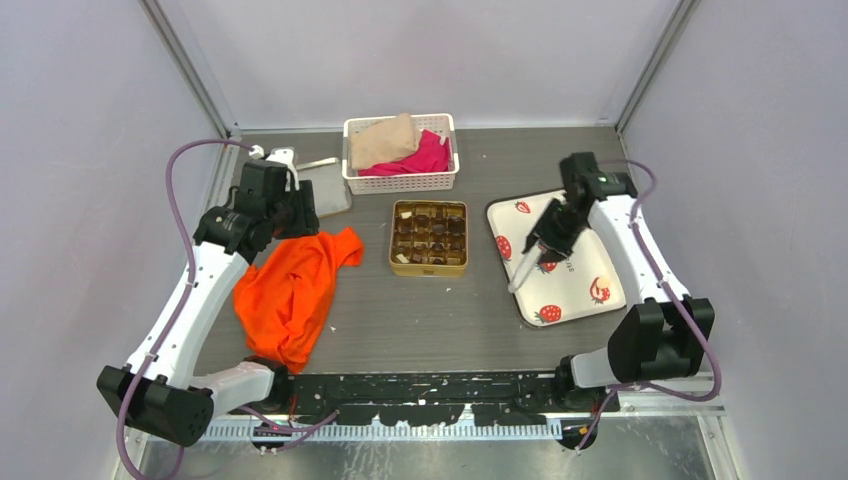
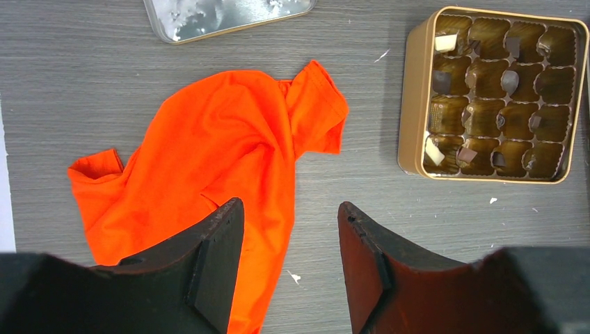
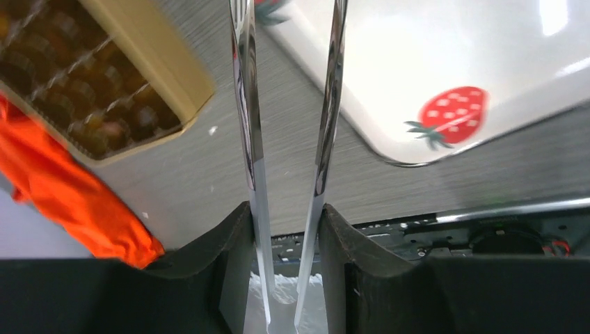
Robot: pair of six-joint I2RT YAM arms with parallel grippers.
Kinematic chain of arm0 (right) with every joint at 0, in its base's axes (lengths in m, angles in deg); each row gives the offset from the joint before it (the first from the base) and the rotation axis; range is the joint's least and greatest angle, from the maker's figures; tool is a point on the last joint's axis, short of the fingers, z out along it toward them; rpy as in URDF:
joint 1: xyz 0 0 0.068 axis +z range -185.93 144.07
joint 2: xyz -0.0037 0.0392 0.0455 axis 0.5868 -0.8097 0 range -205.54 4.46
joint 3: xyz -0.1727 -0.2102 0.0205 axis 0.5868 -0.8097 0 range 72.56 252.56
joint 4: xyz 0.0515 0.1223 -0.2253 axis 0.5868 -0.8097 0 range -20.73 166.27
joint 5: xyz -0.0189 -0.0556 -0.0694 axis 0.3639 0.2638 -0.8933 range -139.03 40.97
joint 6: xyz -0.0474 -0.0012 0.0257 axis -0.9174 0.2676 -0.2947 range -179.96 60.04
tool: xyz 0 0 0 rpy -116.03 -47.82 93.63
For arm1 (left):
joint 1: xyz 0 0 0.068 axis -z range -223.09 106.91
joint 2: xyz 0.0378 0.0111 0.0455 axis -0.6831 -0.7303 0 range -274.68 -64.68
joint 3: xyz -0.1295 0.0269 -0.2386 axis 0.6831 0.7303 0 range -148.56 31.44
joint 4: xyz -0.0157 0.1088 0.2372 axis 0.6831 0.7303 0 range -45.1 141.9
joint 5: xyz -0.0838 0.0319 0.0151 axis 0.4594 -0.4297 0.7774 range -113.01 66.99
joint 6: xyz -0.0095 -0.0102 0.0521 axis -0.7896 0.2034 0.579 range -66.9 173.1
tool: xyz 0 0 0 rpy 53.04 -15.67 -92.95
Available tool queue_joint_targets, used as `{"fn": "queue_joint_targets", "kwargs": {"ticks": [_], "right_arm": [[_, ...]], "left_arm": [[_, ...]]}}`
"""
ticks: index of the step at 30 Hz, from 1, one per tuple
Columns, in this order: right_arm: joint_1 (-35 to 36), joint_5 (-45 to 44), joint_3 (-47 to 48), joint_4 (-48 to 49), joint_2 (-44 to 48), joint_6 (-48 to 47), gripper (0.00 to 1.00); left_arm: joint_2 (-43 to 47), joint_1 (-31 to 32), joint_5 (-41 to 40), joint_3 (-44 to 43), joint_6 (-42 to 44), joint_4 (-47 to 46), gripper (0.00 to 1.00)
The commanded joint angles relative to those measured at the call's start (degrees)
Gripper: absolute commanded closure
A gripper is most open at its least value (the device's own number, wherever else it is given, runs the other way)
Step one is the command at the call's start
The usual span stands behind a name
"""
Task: Pack the chocolate
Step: Pick up the fake chocolate from the plate.
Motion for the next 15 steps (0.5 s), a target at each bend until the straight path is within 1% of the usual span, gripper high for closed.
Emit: {"fn": "queue_joint_targets", "kwargs": {"ticks": [1,4,6,9,10,15], "right_arm": [[11.88,-0.32,9.14,-1.24,-1.85,-1.03,0.96],[19.9,-0.05,13.66,-3.15,-5.33,-4.74,0.94],[24.41,1.49,14.65,-4.27,-7.95,-7.19,0.94],[27.73,10.28,13.43,-3.92,-10.19,-8.83,0.94],[28.61,11.64,12.86,-3.77,-10.43,-9.05,0.94],[31.65,13.46,10.58,-5.62,-11.93,-11.24,0.94]], "left_arm": [[0.37,-0.26,-1.26,-2.15,0.42,-1.47,0.47],[0.67,-0.29,-1.46,-1.73,0.42,-1.16,0.47],[1.15,-0.23,-1.72,-1.6,0.33,-0.75,0.47],[1.82,-0.26,-2.04,-1.52,0.69,-0.39,0.47],[1.94,-0.29,-2.15,-1.44,0.82,-0.34,0.47],[2.32,-0.24,-2.02,-1.08,0.54,-0.29,0.47]]}}
